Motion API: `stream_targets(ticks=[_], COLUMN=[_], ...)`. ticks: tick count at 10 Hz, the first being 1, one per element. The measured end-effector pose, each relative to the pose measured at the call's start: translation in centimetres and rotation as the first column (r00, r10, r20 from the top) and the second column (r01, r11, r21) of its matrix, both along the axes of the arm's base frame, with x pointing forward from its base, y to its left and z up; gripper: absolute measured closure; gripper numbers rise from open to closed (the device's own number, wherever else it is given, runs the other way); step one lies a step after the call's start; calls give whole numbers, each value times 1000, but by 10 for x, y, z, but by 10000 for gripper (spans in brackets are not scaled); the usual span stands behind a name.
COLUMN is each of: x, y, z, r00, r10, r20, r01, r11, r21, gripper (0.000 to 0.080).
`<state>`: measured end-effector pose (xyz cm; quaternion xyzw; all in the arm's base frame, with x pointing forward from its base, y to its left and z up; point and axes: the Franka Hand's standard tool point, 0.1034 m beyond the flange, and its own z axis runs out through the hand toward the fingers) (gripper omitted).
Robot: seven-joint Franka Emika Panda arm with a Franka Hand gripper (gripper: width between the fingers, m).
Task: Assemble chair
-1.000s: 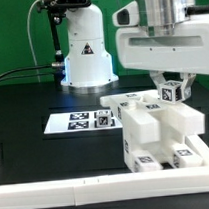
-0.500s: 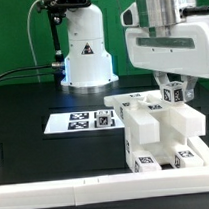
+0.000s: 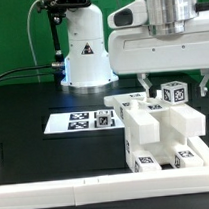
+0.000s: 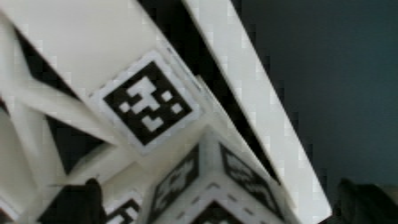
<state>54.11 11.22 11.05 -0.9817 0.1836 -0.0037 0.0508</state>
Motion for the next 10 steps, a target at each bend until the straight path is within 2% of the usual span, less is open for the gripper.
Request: stream_targets(ticks=[1, 2, 3, 4, 5, 6, 7, 8, 9, 10], x=[0, -1, 2, 2, 2, 2, 2, 2, 2, 1], y=[1, 4, 3, 4, 3, 3, 3, 3, 4, 6], z=[0, -1, 1, 1, 0, 0, 0, 0, 0, -1], r00=[996, 962, 866, 851, 874, 872, 895, 927, 944, 980], r10=[88, 273, 499, 524, 484, 488, 445, 374, 327, 200], r20=[9, 25, 36, 33, 32, 32, 32, 30, 29, 24], r01=[-88, -272, -495, -520, -480, -484, -441, -371, -325, -198], r11=[996, 961, 865, 850, 873, 871, 894, 925, 943, 978], r21=[-9, -44, -81, -89, -86, -86, -81, -76, -73, -66], gripper=[152, 150, 150, 150, 150, 249, 249, 450, 535, 535])
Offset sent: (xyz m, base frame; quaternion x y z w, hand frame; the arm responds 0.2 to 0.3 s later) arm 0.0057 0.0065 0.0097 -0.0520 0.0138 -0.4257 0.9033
